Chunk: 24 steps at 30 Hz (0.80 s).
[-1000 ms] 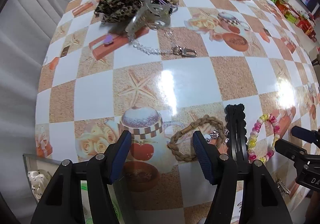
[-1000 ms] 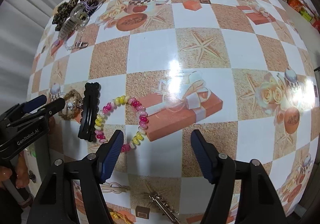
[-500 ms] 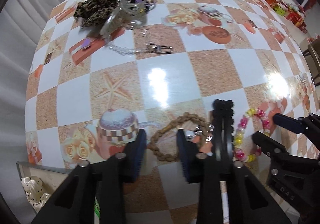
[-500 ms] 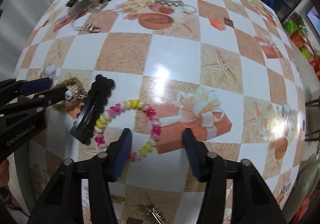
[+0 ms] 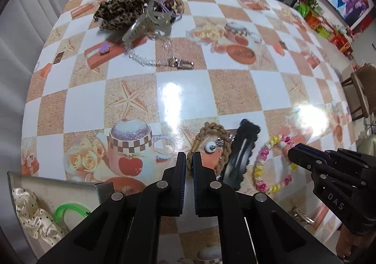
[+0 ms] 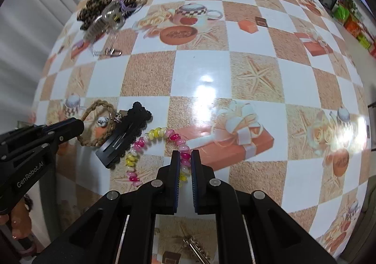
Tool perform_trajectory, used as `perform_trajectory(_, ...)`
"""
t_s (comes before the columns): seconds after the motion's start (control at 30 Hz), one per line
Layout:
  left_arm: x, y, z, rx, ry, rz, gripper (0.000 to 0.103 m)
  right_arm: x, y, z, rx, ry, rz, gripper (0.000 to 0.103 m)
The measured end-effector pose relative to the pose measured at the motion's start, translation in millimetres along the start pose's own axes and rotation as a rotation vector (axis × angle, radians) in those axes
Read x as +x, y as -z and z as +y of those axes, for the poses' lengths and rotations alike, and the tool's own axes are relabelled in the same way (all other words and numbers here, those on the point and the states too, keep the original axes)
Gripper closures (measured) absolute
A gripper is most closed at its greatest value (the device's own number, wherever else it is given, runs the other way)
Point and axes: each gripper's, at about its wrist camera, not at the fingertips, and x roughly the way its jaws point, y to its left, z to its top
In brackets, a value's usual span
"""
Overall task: Organize jewelry
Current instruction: 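Grasp the brown braided bracelet with the left tool while the right tool grasps the beaded bracelet, then lift both bracelets and carry them toward the white tray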
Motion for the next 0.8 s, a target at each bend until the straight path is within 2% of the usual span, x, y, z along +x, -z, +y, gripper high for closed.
perform_trajectory(0.4,-44,6,5,-0.026,0.051,-0.064,0.092,-27,6,-15,0.061,-0.054,-0.021,0.094)
perform_trajectory(0.8,-84,28,19,-0.100,0.055,-0.101,0.092,-58,6,-6,0.066,-0.077,-0.034,0.094)
